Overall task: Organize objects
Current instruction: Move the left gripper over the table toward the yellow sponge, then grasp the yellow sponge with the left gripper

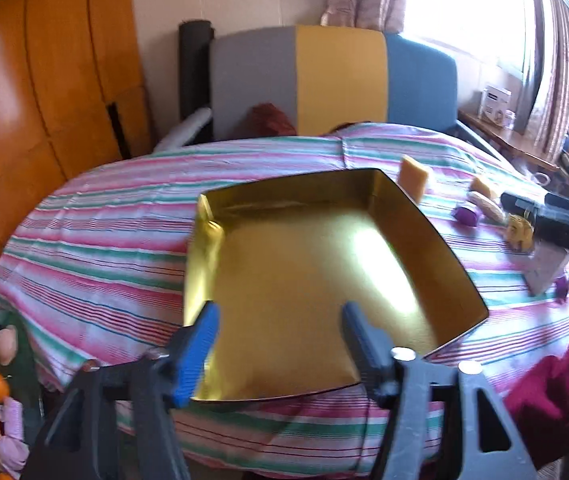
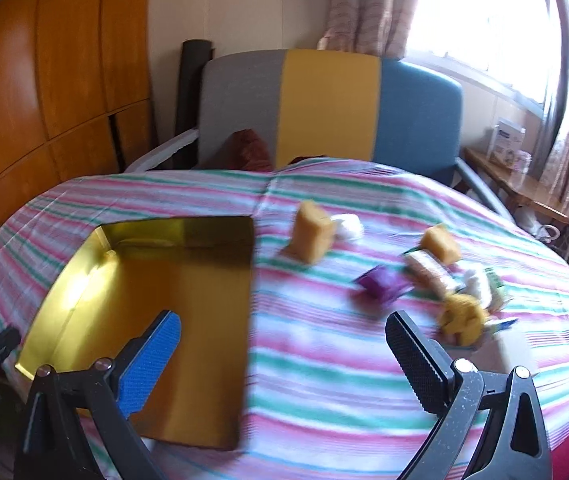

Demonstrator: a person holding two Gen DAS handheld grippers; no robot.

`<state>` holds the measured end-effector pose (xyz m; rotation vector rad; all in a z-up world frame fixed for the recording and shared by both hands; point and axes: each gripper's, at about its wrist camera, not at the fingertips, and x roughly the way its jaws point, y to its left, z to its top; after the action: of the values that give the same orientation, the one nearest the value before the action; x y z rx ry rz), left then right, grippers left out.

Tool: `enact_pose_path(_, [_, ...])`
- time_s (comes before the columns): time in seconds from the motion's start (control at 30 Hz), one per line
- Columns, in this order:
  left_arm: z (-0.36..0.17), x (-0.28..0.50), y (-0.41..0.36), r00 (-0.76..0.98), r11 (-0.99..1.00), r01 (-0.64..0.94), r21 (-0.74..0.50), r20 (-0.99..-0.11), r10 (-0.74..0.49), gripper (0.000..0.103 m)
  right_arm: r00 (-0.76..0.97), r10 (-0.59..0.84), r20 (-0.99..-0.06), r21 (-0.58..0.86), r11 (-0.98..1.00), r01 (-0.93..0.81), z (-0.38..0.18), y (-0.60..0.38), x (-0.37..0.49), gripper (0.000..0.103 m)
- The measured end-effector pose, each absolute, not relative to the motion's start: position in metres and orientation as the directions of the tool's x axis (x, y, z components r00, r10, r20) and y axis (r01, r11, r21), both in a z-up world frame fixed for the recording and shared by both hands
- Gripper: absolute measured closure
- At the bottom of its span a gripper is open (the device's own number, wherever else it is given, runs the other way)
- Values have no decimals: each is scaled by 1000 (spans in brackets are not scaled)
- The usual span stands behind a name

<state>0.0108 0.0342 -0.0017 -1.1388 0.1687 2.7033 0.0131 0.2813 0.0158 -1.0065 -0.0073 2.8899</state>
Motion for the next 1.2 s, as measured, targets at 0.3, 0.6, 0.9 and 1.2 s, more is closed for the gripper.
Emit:
enact_pose_path(0.3, [3,-18,79,-558,-920,-389,-35,-786,266,33,-752,250,-610,-17,-953,-303,15,414,-4,0])
enact_pose_path(0.6, [27,-75,177,-518,-842,-539,-14,-782,345,34,-753,187,-631,203,-897,-393,3,470,0,0])
enact_pose_path(0.9, [-6,-165,260,-449,-792,-609,36,-839,307,33,-774,117,-622,302,-877,-375,4,478,6,0])
enact_pose_path(1.2, [-54,-225,306,-422,-769,-628,120,-883,206,24,-778,30,-628,394,-850,-351,-3,487,2,0])
